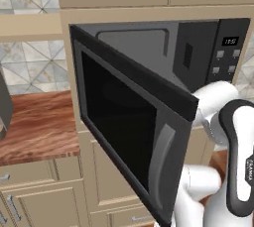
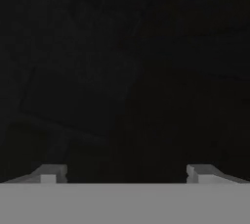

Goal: Retrieve the reheated potato from the microwave, then place the potato, cheese, and condiment on the cutting board.

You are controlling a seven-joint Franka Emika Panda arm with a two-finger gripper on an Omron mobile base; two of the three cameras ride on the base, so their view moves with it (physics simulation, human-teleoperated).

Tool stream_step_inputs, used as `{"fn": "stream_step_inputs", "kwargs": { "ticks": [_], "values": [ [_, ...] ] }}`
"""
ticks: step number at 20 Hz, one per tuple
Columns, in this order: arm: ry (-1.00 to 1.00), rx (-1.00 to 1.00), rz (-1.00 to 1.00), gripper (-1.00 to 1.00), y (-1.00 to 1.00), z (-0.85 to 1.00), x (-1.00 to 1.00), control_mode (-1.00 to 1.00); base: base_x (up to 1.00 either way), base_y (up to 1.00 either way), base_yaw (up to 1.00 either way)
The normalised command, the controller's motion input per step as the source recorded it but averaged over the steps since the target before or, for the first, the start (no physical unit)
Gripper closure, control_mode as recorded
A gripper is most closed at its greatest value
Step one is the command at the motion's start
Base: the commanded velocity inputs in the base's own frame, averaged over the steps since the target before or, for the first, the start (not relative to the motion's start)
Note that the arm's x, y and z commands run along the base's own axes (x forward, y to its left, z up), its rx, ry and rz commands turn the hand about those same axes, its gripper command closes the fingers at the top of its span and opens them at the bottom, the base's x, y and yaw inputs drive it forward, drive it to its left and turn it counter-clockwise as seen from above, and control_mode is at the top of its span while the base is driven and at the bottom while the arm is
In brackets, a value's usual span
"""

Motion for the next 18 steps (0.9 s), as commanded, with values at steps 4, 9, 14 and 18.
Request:
{"fn": "stream_step_inputs", "kwargs": {
  "ticks": [4,9,14,18],
  "values": [
    [-0.25,0.0,-0.08,-1.0,0.76,-0.08,-0.02,-1.0,0.0,0.0,0.0],
    [-0.25,-0.01,-0.13,-1.0,0.54,-0.05,0.09,-1.0,0.0,0.0,0.0],
    [-0.17,-0.01,-0.07,-1.0,-0.23,0.1,0.28,-1.0,0.0,0.0,0.0],
    [-0.02,-0.01,-0.01,-1.0,-0.63,0.17,0.21,-1.0,0.0,0.0,0.0]
  ]
}}
